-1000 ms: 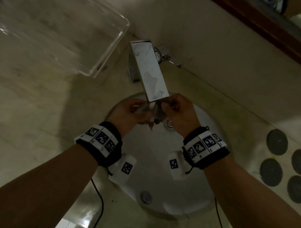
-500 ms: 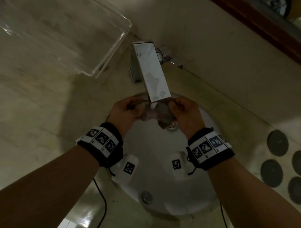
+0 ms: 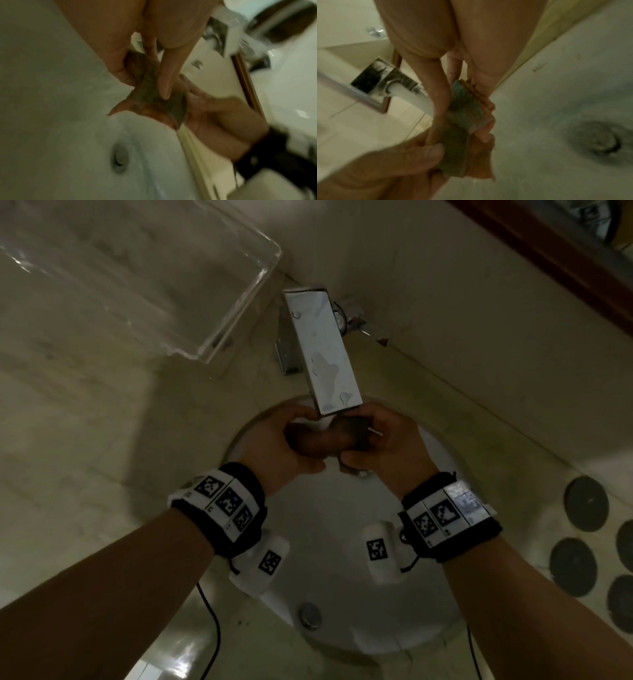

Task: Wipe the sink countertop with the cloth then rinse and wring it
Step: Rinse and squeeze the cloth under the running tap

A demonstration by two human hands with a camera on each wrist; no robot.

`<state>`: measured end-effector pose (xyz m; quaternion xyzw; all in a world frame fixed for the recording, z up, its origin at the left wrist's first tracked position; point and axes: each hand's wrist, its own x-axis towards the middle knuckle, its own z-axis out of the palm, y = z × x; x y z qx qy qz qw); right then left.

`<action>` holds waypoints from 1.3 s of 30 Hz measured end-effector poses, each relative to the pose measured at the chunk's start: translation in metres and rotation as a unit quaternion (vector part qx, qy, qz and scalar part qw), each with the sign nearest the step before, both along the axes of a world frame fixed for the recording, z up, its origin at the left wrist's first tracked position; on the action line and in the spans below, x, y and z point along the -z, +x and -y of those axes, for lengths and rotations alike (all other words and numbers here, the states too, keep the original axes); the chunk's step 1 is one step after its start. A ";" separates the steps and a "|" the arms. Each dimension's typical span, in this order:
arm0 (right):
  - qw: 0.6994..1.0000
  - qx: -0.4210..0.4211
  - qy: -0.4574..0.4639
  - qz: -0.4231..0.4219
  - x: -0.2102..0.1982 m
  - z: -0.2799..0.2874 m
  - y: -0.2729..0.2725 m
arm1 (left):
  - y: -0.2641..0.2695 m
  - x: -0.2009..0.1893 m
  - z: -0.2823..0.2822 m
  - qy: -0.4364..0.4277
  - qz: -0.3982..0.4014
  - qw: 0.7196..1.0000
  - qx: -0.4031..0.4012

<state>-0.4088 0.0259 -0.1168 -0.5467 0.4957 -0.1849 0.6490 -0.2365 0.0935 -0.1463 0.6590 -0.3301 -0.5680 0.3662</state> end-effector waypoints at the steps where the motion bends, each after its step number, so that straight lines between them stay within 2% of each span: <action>1: 1.000 -0.007 -0.005 -0.010 -0.002 -0.001 0.001 | -0.001 -0.001 0.001 -0.007 0.050 0.998 0.035; 3: 0.999 -0.024 -0.030 -0.039 -0.004 -0.002 0.002 | -0.003 -0.001 0.002 -0.020 0.167 0.982 0.086; 4: 0.997 -0.026 -0.044 -0.052 -0.002 -0.002 0.002 | -0.003 0.001 0.002 -0.026 0.196 0.975 0.097; 7: 0.988 -0.030 -0.104 -0.109 0.007 -0.003 0.001 | -0.004 0.006 0.002 -0.046 0.172 0.980 0.084; 11: 0.954 -0.041 -0.203 -0.216 0.014 0.000 0.001 | -0.003 0.006 0.004 -0.061 0.110 0.991 0.049; 12: 0.953 -0.041 -0.211 -0.213 0.015 0.001 0.002 | -0.003 0.002 0.005 -0.065 0.081 0.994 0.038; 14: 0.971 -0.032 -0.167 -0.168 0.015 0.002 0.004 | -0.001 0.000 0.005 -0.063 0.040 0.997 0.021; 17: 0.988 0.003 -0.093 -0.124 0.014 0.006 0.007 | 0.002 0.002 0.004 -0.066 0.092 0.993 0.043; 19: 0.981 0.025 -0.125 -0.145 0.013 0.010 0.006 | 0.003 0.005 0.003 -0.063 0.113 0.991 0.045; 22: 0.973 0.063 -0.153 -0.158 0.013 0.016 0.001 | 0.003 0.011 0.002 -0.034 0.094 0.995 0.009; 31: 0.974 0.064 -0.161 -0.147 0.017 0.019 0.000 | 0.007 0.006 0.007 -0.019 0.098 0.995 -0.031; 36: 0.987 0.064 -0.105 -0.100 0.016 0.019 0.002 | 0.003 0.000 0.009 0.001 0.011 0.997 -0.071; 39: 0.987 0.042 -0.115 -0.108 0.017 0.021 -0.001 | 0.000 0.000 0.010 0.024 -0.064 0.994 -0.089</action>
